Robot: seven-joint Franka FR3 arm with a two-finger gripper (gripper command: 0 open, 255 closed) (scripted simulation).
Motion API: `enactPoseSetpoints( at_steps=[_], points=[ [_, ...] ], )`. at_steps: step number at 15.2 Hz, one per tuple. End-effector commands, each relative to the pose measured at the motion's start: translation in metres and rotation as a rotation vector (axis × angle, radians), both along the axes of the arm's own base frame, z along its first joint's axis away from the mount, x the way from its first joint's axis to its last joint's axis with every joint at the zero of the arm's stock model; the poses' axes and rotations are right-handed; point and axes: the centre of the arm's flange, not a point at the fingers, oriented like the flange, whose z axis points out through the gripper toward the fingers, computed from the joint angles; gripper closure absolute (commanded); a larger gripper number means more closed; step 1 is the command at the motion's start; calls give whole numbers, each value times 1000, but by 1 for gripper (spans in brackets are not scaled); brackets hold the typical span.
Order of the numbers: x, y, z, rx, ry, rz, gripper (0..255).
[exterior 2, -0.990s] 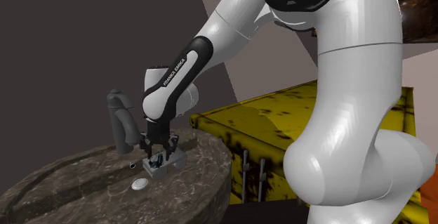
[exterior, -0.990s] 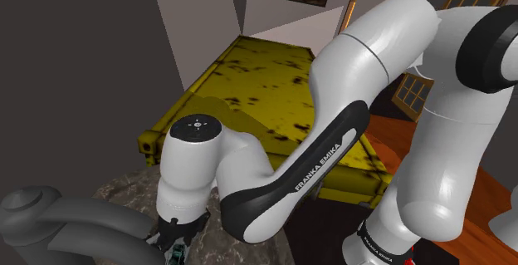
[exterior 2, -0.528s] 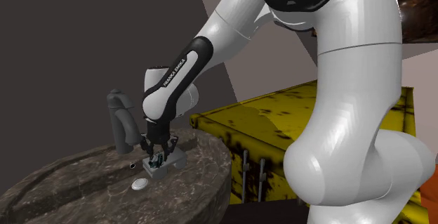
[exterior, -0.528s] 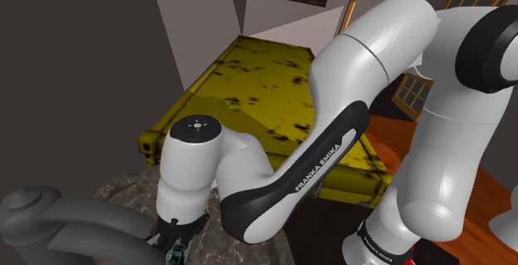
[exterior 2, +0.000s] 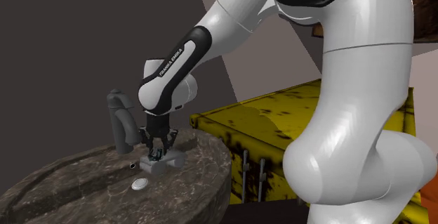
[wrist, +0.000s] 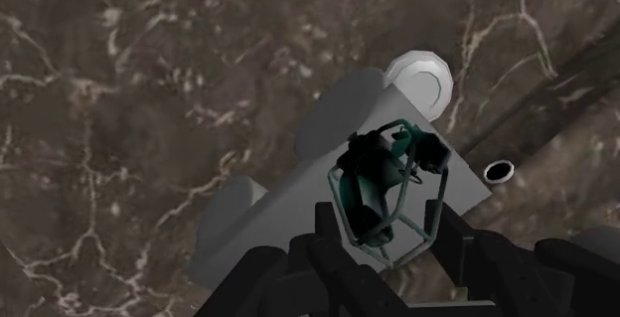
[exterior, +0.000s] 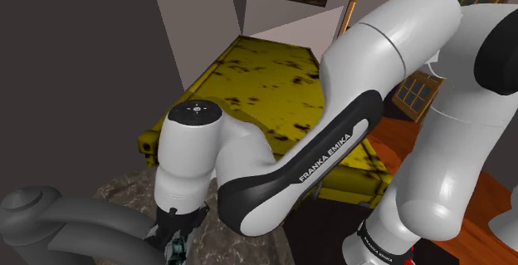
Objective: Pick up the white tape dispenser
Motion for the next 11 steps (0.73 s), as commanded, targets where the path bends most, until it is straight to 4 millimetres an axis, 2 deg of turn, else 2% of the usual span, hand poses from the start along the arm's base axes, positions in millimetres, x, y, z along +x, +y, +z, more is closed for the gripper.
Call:
enactPoseSetpoints(
  at_steps=[1,9,11],
  points=[
    [-1,0,11,0,0,0,255],
    [-1,0,54,0,0,0,255],
    [-1,0,54,1,0,0,255]
  ],
)
